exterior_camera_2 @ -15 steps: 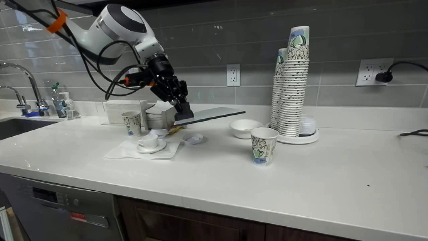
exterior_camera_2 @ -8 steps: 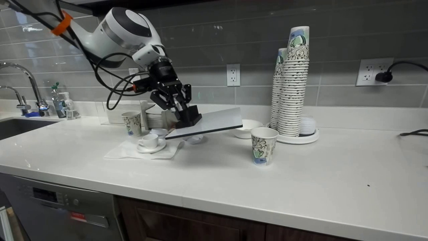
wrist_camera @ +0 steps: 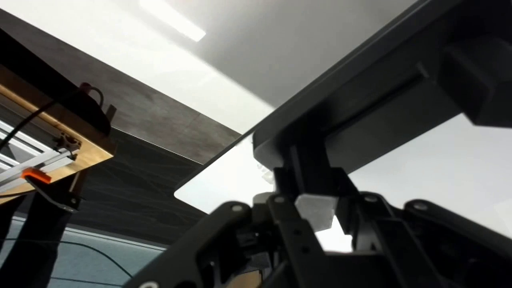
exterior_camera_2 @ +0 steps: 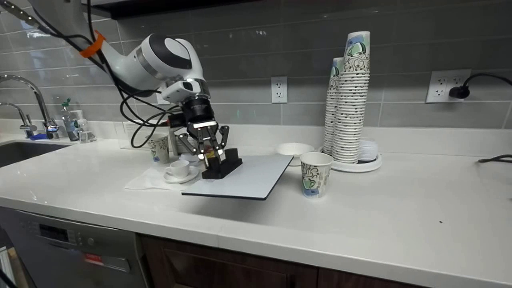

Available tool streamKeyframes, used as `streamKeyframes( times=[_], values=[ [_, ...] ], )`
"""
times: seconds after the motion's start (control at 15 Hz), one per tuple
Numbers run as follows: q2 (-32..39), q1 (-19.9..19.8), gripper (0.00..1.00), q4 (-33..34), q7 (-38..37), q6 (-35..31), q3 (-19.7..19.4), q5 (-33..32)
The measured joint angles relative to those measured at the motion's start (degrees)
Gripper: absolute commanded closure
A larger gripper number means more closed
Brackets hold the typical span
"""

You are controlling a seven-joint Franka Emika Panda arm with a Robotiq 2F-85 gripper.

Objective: Pick up the black and white object, pour the items on the black and white object onto the kitchen counter, place the black and object on the right side of the kitchen counter

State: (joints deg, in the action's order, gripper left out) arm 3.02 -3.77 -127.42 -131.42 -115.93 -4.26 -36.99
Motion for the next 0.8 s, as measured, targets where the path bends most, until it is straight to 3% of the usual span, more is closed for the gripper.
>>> streamKeyframes(
  times=[0.8],
  values=[
    [4.4,-0.6,0.93,0.0,6.0,-8.8,-3.1,2.2]
  ],
)
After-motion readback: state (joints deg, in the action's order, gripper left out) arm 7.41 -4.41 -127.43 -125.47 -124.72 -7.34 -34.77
